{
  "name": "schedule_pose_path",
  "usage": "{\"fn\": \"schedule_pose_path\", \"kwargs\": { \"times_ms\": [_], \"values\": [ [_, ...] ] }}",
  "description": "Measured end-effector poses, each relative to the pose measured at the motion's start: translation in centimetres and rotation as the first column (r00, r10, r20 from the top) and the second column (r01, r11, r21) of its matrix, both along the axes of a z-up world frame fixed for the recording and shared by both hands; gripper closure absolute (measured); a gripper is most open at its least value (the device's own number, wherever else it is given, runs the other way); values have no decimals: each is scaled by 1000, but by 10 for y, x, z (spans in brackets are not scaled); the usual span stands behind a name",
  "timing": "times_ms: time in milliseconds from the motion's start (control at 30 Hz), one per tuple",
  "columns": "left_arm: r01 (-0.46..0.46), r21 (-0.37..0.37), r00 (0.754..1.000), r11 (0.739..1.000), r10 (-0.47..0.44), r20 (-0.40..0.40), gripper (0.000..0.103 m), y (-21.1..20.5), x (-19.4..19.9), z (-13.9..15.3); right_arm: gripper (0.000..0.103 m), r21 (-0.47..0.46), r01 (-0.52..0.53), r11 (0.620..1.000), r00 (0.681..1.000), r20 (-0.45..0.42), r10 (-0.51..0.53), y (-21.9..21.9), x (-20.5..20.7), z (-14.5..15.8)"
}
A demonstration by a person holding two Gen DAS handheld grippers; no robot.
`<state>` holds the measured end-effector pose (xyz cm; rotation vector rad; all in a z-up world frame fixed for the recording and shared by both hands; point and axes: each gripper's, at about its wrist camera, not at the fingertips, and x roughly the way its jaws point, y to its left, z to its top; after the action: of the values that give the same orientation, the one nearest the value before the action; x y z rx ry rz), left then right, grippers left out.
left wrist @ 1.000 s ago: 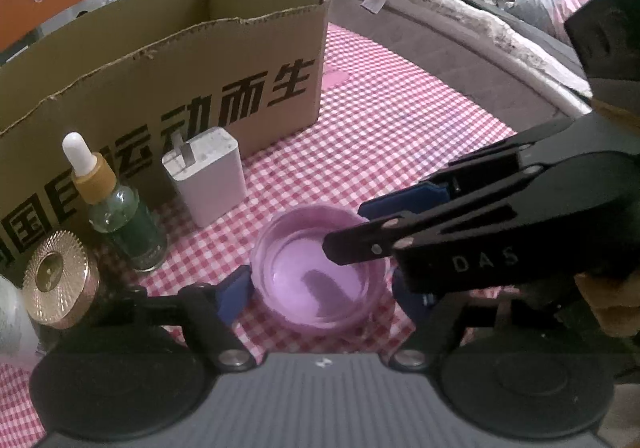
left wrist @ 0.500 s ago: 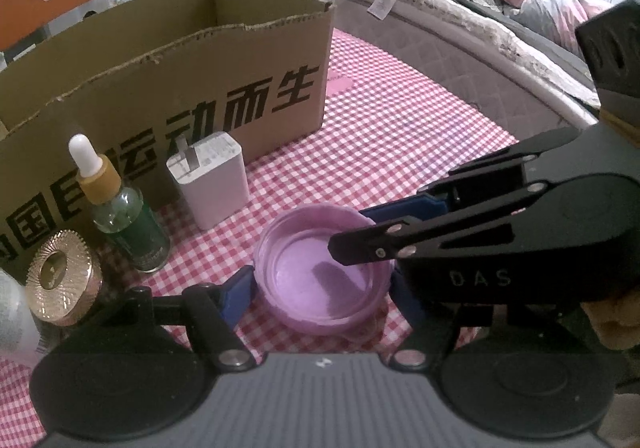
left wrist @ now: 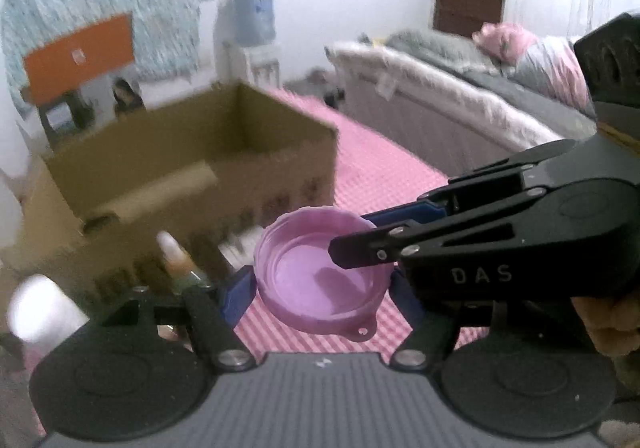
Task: Organize rigid objects
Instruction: 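Carry the pink lid with the right gripper into the box and release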
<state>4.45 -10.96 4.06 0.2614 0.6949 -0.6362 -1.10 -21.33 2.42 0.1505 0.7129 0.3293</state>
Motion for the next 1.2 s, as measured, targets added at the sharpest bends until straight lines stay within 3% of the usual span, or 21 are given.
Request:
{"fn": "schedule_pose_path", "kwargs": {
  "times_ms": [167,333,533,667,800,1033,1200],
  "values": [
    [-47,-2,994,999,47,97,29,15,8,39,81,-4,-68,998,994,91,68,15,16,44],
    [-104,-8,988,995,104,111,29,32,44,68,80,16,-148,989,984,104,145,29,61,77],
    [-165,4,986,986,165,-22,29,47,115,70,80,48,-195,980,981,11,195,47,144,86],
    [-192,32,968,981,194,-156,29,60,164,51,79,98,-198,975,971,-117,209,57,201,68],
    [-211,61,930,976,219,-293,29,65,202,20,79,125,-196,973,942,-251,222,63,248,37],
    [-204,150,866,967,250,-433,29,70,234,-22,80,159,-201,967,863,-439,251,77,278,-16],
    [-196,181,828,964,262,-496,29,71,244,-36,80,178,-207,962,814,-514,270,87,291,-35]
  ]
}}
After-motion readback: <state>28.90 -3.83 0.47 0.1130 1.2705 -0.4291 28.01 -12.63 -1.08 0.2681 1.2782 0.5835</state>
